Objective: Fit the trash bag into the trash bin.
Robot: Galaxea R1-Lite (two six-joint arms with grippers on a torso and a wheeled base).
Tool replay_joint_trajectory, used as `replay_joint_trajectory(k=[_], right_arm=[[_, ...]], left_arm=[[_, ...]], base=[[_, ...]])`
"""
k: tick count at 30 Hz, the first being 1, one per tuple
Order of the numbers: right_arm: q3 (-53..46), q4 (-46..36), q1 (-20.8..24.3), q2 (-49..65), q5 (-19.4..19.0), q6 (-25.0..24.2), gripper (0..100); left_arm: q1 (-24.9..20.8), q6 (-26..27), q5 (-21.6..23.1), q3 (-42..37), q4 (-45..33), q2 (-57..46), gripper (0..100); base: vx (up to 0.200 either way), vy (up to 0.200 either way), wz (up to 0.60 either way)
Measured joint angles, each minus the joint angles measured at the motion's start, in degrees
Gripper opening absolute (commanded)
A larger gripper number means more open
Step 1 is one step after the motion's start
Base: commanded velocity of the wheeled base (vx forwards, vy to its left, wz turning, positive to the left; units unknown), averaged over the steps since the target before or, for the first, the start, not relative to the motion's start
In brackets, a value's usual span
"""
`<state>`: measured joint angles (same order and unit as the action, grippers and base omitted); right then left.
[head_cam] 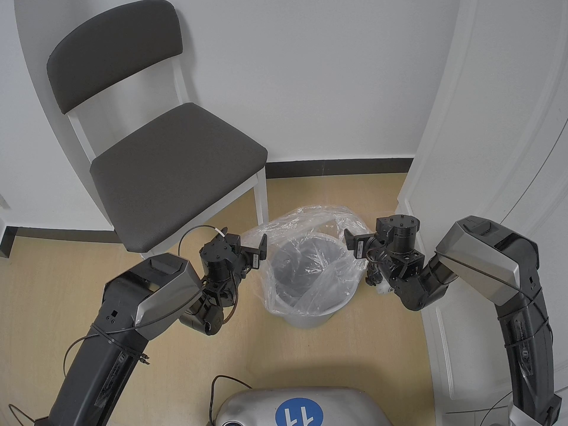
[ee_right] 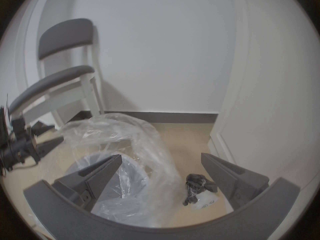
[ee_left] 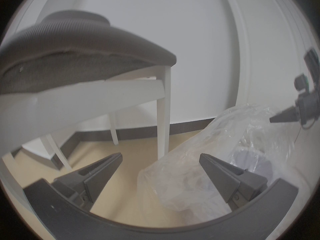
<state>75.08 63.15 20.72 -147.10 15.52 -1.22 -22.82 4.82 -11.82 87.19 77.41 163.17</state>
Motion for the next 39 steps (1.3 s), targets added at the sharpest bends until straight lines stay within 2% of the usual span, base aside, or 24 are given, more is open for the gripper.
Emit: replay_joint_trajectory(k=[4, 8, 13, 20, 29, 34, 39], right_arm=[[-0.66, 0.02, -0.35, -0.13, 2.21, -7.62, 100], [-0.72, 0.00, -0.83, -1.40, 3.08, -12.79, 100], [2.04, -0.04, -0.72, -3.95, 3.34, -16.02, 100], [10.73, -1.79, -0.99, -8.96, 4.95, -20.50, 100], [19.57, -5.34, -1.77, -14.17, 7.44, -23.43, 100], [22.16, -7.49, -2.65, -15.85, 7.80, -23.66, 100], [25.38, -13.12, -3.47, -17.37, 9.72, -23.66, 100]], left_arm=[[-0.11, -7.08, -0.13, 0.29, -4.77, -1.07, 100], [-0.22, -10.20, -0.24, 1.67, -7.73, -1.93, 100], [-0.09, -11.19, -0.32, 3.55, -9.73, -2.10, 100], [0.28, -12.86, -1.26, 7.94, -13.60, -0.66, 100], [0.96, -13.19, -6.92, 19.15, -18.35, 4.02, 100], [1.07, -13.21, -8.29, 23.11, -20.52, 6.18, 100], [1.07, -13.24, -9.41, 26.40, -23.30, 8.55, 100]], base=[[0.000, 0.000, 0.00], [0.000, 0.000, 0.00], [0.000, 0.000, 0.00], [0.000, 0.000, 0.00], [0.000, 0.000, 0.00], [0.000, 0.000, 0.00], [0.000, 0.000, 0.00]])
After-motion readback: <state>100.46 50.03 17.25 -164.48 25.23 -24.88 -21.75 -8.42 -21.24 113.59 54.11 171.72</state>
